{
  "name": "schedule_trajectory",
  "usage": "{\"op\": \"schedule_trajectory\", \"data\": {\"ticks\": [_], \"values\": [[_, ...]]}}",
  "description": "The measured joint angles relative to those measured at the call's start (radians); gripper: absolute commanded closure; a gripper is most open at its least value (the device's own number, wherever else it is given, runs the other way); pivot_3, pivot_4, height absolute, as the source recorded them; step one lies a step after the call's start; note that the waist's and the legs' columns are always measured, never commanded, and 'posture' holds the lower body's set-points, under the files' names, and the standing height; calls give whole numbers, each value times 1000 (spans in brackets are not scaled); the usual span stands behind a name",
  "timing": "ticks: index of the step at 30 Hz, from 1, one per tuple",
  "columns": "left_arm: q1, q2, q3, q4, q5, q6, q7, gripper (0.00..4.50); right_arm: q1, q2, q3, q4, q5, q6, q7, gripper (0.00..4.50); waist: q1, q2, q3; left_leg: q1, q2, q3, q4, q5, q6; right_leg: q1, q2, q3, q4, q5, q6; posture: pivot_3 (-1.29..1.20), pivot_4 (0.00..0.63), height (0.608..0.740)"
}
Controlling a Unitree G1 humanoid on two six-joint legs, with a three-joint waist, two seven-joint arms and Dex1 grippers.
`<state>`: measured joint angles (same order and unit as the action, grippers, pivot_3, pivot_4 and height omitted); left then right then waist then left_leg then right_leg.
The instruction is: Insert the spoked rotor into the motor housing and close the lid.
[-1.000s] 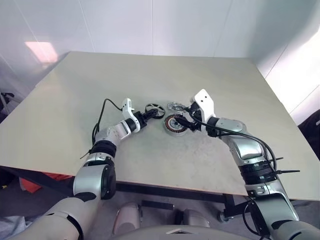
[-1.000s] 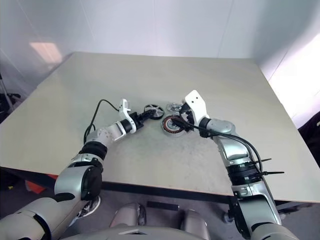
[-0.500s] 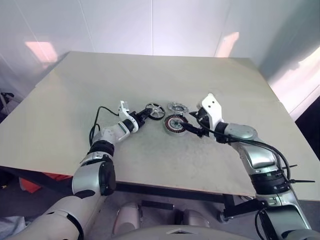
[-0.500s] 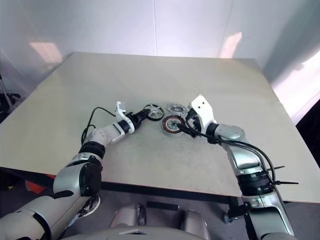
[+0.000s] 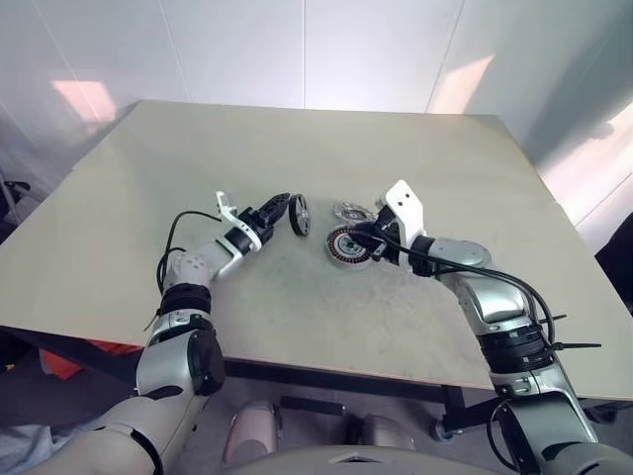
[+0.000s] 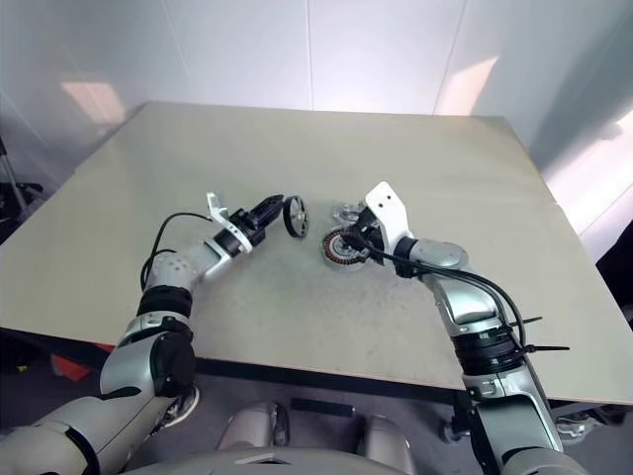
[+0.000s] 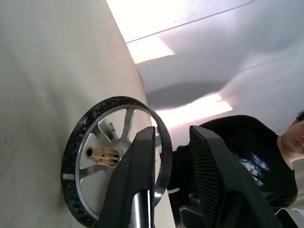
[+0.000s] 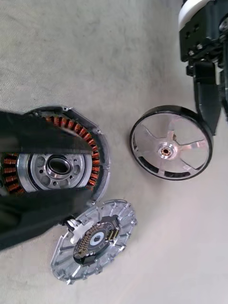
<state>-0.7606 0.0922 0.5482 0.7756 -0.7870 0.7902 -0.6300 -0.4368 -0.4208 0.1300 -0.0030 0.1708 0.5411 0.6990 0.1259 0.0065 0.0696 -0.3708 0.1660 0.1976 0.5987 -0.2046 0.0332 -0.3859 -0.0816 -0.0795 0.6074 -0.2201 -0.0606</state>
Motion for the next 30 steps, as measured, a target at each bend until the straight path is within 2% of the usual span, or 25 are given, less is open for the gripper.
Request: {"op": "schedule_trajectory", "data": {"ticks": [21,30], "values": [[37,27,-54,1,68,-62,55,3304,-12,30,23,33,-21,-9,-6,4457,-2,0,0,0,0,0,0,0,0,0,0,0,0,0,0,0,0,740],[37,36,-89,29,117,-71,96,3304,-22,57,29,177,-31,-55,-31,4457,-2,0,0,3,0,0,0,0,-1,2,0,0,0,0,0,0,0,740]]}}
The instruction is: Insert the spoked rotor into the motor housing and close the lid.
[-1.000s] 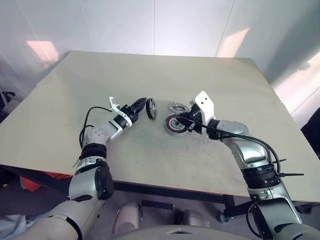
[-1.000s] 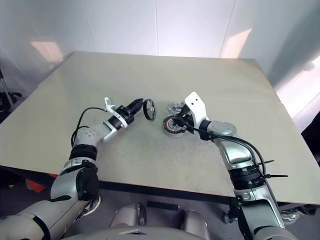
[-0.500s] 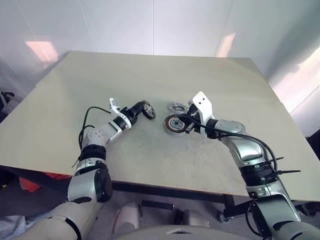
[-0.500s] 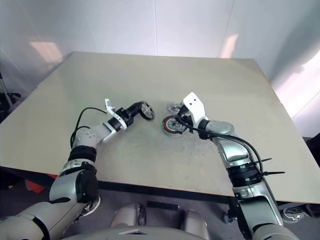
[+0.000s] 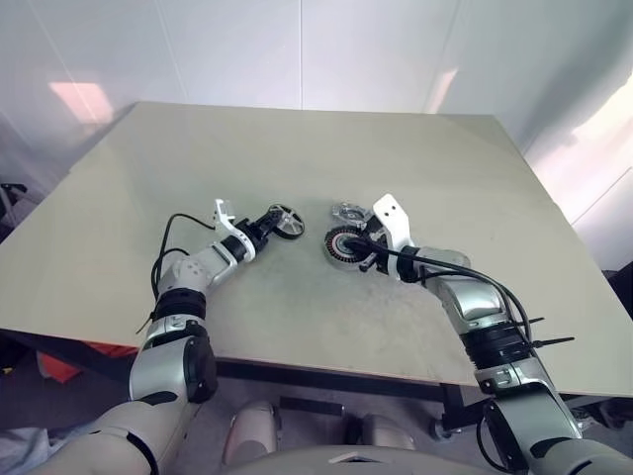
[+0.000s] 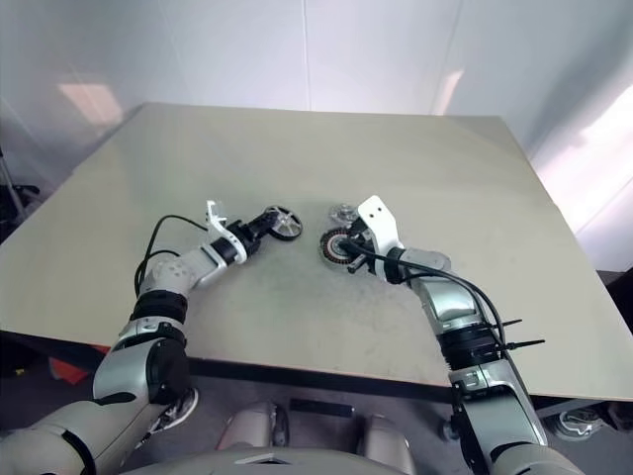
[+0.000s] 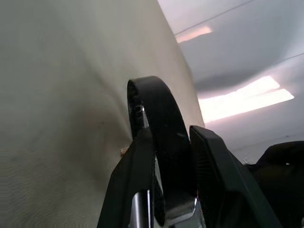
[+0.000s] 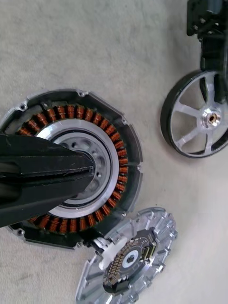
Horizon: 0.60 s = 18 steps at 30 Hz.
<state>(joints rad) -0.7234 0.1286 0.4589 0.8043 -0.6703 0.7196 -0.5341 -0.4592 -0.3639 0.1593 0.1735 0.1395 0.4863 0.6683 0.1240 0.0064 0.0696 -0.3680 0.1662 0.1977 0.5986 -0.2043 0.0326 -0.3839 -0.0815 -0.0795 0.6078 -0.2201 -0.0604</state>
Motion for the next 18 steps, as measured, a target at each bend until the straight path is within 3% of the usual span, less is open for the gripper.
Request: {"op": "schedule_trajectory", "data": {"ticks": [5,10,18], "values": [[0,0,-10,16,15,-12,7,3304,2,-10,-1,-5,0,2,2,4457,1,0,0,1,0,0,0,0,0,1,0,0,0,0,0,0,0,740],[-4,-7,-8,16,4,-17,-5,4090,7,-27,-20,-32,1,12,2,4500,0,0,0,2,0,0,0,0,0,1,0,0,0,0,0,0,0,740],[20,-14,9,-2,-29,15,-43,4090,4,-31,-34,-80,8,25,-8,4500,0,0,0,-1,0,0,0,0,0,-1,0,0,0,0,0,0,0,740]]}}
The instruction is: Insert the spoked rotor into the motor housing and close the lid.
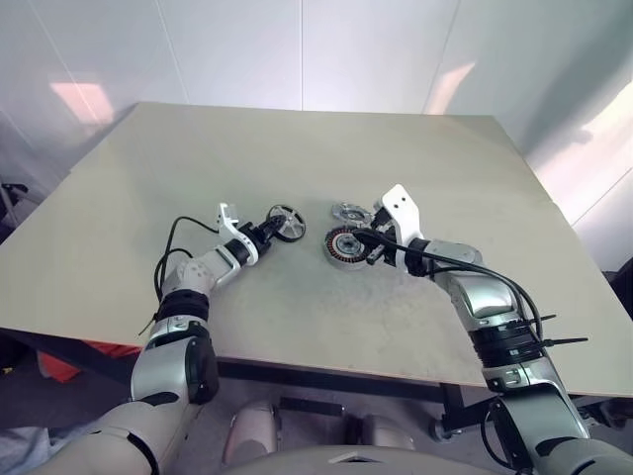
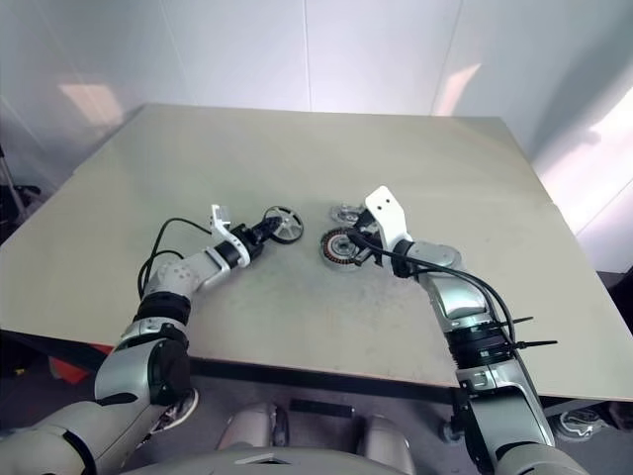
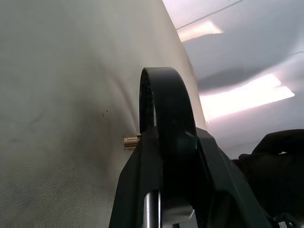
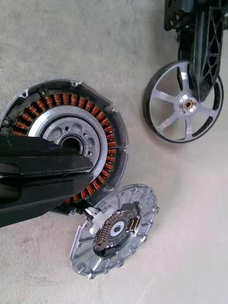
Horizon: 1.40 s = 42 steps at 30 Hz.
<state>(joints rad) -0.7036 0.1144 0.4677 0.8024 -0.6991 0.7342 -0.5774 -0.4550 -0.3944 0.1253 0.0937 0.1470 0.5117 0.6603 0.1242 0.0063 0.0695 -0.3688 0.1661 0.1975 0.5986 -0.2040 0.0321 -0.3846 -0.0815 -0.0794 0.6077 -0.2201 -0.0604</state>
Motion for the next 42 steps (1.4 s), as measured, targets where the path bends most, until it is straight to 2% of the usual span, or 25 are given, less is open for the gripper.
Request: {"op": "schedule_trajectory", "data": {"ticks": [6,12,21,30,35,42], "values": [[13,-39,11,-44,-54,73,-20,4090,2,-14,-9,-1,0,1,-14,4500,1,0,0,-2,0,0,0,0,0,-1,0,0,-1,0,0,0,0,740],[-22,-124,47,-51,-139,170,-2,4090,9,-72,-97,-5,0,11,-67,4500,3,-1,1,-1,-1,0,0,0,1,-1,0,0,-1,0,0,0,0,740],[-84,-221,-18,71,-83,127,-9,4090,39,-134,-175,-4,-1,23,-115,4500,1,-1,1,-2,-1,0,-1,-1,2,-1,0,0,-2,0,0,0,0,740],[-96,-207,-42,131,-43,99,-46,4090,48,-133,-181,-7,-1,31,-136,4500,2,-1,1,-1,-1,0,-1,0,3,-1,0,0,-2,0,0,0,0,740],[-94,-192,-40,113,-47,114,-70,2454,47,-132,-181,-7,-1,32,-138,4500,2,-1,1,-1,-1,0,-1,0,3,-1,0,0,-2,0,0,0,0,740],[-71,-166,-29,68,-64,171,-61,2454,40,-122,-172,-6,-1,32,-132,4500,1,-1,1,-1,-1,0,-1,0,3,-1,0,0,-2,0,0,0,0,740]]}}
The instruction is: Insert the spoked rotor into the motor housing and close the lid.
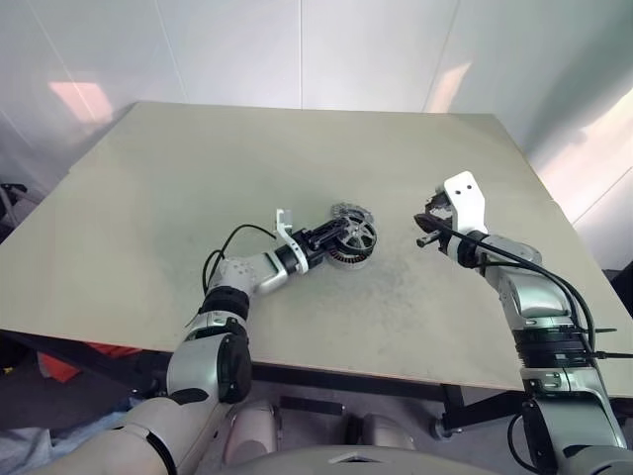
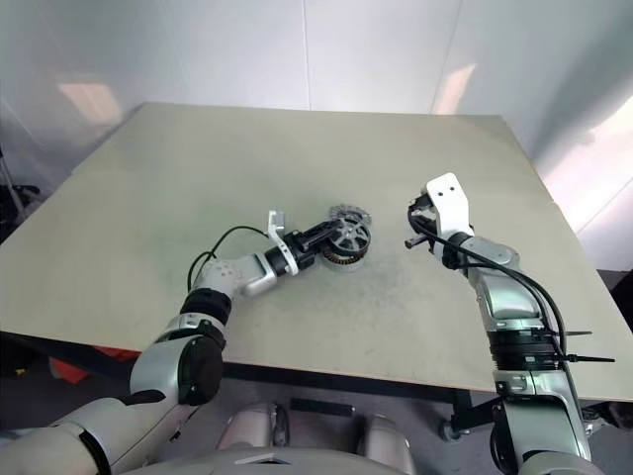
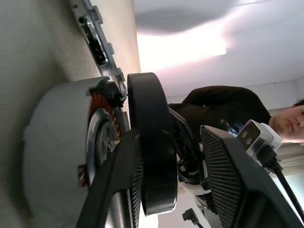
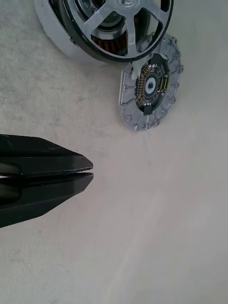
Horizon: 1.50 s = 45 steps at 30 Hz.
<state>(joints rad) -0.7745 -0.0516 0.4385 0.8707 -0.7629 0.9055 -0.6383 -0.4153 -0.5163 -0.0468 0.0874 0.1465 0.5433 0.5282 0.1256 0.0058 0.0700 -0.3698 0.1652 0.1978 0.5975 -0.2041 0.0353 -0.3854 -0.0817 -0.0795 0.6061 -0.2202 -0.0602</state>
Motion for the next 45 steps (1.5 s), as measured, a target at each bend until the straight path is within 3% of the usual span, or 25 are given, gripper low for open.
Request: {"op": "schedule_trajectory", "data": {"ticks": [15,35,40,45], "values": [[128,128,-1,-250,-41,149,-1,2454,28,32,49,-180,57,-8,126,4500,-1,1,0,1,1,0,0,-1,-2,0,0,0,0,0,0,0,0,740],[192,116,-4,-353,-50,100,55,2454,33,159,228,-18,3,-66,110,4500,-4,0,0,5,1,0,-1,0,-3,4,0,0,0,-1,1,0,0,740],[194,135,-8,-354,-47,79,56,2454,73,12,216,-215,37,-85,237,4500,1,1,1,2,0,0,0,0,-3,2,0,1,0,-3,7,0,0,740],[188,132,-24,-342,-40,63,46,2454,-117,-197,167,-267,53,-173,429,4500,-2,1,1,3,1,0,0,0,-3,2,1,1,0,-3,6,0,0,740]]}}
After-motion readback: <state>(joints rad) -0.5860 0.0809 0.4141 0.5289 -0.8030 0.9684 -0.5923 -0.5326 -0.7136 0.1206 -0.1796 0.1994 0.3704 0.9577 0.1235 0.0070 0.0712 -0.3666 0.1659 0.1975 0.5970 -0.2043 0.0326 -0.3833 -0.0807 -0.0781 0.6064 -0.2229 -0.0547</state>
